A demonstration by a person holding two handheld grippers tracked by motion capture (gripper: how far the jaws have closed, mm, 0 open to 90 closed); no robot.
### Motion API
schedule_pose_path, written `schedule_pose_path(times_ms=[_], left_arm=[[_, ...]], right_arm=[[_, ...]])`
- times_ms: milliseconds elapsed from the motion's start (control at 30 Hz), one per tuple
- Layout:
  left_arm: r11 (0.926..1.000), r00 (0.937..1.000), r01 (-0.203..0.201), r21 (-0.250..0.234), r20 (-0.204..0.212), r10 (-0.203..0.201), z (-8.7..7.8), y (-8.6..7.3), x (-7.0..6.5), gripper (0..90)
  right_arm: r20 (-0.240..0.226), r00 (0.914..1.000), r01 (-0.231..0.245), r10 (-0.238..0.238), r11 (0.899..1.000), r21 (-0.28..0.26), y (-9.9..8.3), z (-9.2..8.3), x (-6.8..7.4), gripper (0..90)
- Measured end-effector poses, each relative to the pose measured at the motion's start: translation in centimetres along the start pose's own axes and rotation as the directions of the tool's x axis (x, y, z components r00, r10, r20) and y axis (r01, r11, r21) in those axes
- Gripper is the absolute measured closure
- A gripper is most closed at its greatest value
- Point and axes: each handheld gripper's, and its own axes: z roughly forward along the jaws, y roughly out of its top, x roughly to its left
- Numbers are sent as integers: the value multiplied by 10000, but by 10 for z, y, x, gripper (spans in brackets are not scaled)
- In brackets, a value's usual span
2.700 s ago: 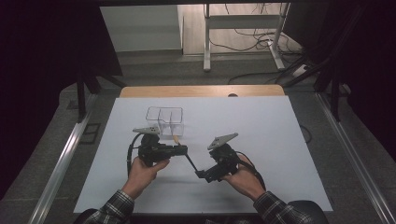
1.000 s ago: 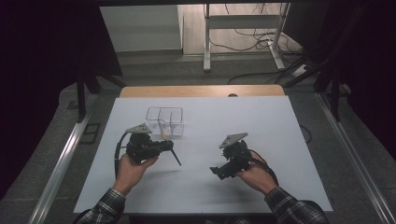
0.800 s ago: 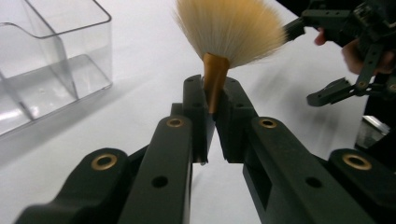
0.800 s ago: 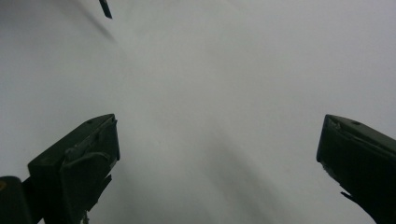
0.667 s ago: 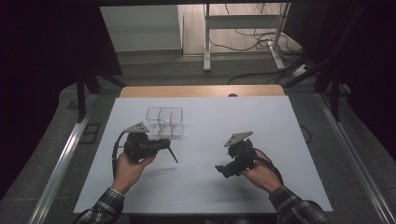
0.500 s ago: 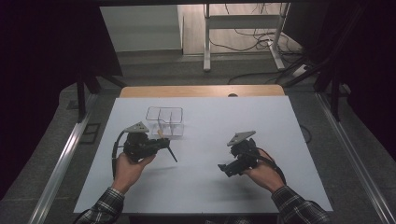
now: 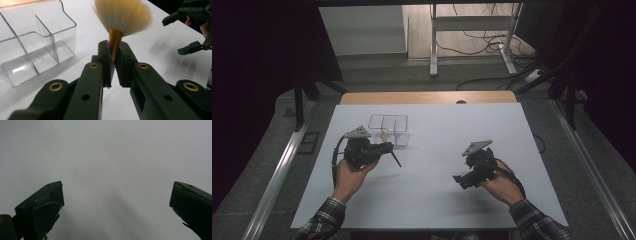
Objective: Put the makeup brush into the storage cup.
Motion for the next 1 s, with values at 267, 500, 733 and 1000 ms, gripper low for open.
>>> schedule_pose_path(times_ms=[267, 500, 733, 1000], left_arm=[[9997, 9998, -217, 69, -38, 217, 5, 9, -2, 828], [9998, 9997, -213, -19, -148, 212, 4, 12, 2, 828], [9996, 9997, -217, -179, -69, 216, 2, 19, 7, 828], [9989, 9989, -426, -215, -192, 421, 4, 30, 7, 827]], right_arm=[[123, 9996, -241, 241, 9997, -34, -8, -8, -8, 0], [239, 9982, -548, 550, 9985, -95, -15, -14, -14, 0], [315, 9978, -583, 584, 9983, -28, -21, -16, -14, 0], [444, 9966, -701, 699, 9975, 25, -28, -22, -17, 0]])
